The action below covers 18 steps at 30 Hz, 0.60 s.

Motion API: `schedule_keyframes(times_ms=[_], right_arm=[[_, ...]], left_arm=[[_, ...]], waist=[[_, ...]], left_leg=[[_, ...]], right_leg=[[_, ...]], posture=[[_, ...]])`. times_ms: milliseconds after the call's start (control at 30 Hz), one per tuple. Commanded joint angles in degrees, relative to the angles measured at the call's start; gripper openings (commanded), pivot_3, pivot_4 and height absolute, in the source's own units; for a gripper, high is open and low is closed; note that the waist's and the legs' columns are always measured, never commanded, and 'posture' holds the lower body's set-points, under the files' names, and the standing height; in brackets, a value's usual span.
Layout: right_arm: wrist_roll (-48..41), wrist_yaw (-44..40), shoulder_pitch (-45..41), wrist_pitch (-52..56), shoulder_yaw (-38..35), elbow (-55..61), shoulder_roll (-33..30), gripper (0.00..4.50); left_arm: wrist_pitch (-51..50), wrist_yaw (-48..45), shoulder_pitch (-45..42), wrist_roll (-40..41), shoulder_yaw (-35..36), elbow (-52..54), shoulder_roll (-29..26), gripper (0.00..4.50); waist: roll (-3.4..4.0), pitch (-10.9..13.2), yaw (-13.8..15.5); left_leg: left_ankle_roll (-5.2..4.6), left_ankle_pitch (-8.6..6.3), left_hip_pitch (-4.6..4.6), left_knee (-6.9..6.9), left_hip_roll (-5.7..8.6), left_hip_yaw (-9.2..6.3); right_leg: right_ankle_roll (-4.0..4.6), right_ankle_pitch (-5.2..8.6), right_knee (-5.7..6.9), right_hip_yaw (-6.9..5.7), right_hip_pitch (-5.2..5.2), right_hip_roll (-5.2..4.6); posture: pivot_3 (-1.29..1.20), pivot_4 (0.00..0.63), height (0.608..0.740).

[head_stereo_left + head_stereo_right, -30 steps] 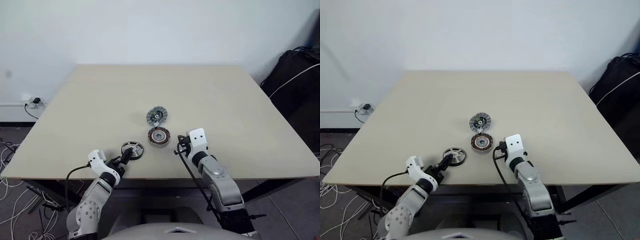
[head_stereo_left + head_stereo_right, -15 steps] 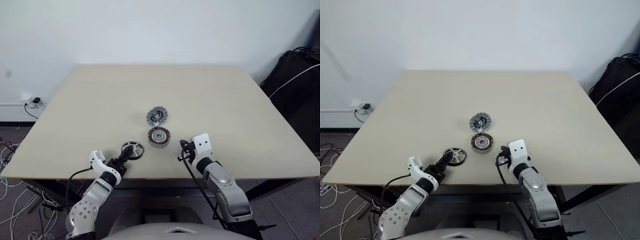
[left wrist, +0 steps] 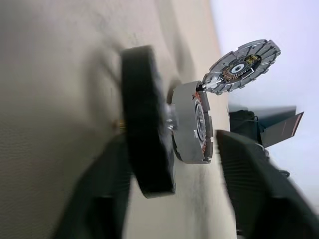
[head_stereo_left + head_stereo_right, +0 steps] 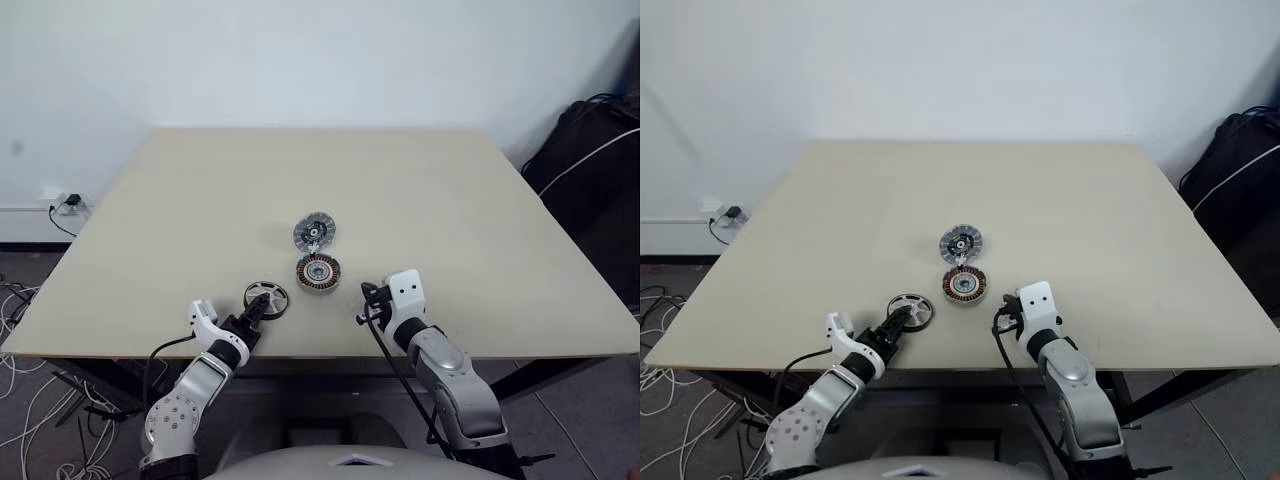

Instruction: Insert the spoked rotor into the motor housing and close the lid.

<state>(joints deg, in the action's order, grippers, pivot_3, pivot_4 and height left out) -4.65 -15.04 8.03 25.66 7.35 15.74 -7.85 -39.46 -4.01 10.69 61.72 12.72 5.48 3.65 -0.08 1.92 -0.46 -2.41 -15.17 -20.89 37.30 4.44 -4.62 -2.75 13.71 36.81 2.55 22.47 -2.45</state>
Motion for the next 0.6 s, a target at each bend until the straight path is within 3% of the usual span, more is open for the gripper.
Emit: schedule_keyframes(times_ms=[33,100,133,333,600], right_arm=[[-0.4,0.3,-0.7,-0.2,-0.3,2.2,0.0,0.0],[-0.4,0.4,-0.7,-0.2,-0.3,2.1,0.0,0.0],[-0.4,0.4,-0.7,-0.3,-0.3,2.1,0.0,0.0],[-0.5,0.7,-0.7,-0.3,-0.3,2.0,0.0,0.0],[-0.6,0.7,-0.3,-0.4,-0.4,2.1,-0.2,0.0]], left_arm=[[0.6,-1.2,-1.3,1.4,-0.2,0.3,2.9,1.2],[0.6,-1.2,-1.4,1.5,0.0,0.1,2.8,0.5],[0.7,-1.2,-1.4,1.5,0.0,0.0,2.7,0.37],[1.3,-1.7,-1.4,0.0,-0.2,1.1,1.4,0.38],[8.4,-12.0,-3.3,-9.5,-5.4,4.5,-1.7,0.38]], waist=[[0.0,0.0,0.0],[-0.01,0.0,0.0],[0.0,0.0,0.0],[-0.02,0.0,0.0],[-0.04,0.0,0.0]], left_leg=[[0.0,0.0,0.0,0.0,0.0,0.0],[0.0,0.0,-0.01,0.0,0.0,0.0],[0.0,0.0,-0.01,0.0,0.0,0.0],[0.0,0.0,-0.02,0.0,0.0,0.0],[0.01,0.0,-0.04,0.0,0.0,0.0]], right_leg=[[0.0,0.0,0.0,0.0,0.0,0.0],[0.0,0.0,-0.01,0.0,0.01,0.0],[0.0,0.0,-0.01,0.0,0.01,0.0],[0.0,0.0,-0.01,0.01,0.02,0.0],[0.02,0.01,-0.03,0.0,0.02,0.0]], posture=[[0.0,0.0,0.74],[0.0,0.0,0.74],[0.0,0.0,0.74],[0.0,0.0,0.74],[0.0,0.0,0.74]])
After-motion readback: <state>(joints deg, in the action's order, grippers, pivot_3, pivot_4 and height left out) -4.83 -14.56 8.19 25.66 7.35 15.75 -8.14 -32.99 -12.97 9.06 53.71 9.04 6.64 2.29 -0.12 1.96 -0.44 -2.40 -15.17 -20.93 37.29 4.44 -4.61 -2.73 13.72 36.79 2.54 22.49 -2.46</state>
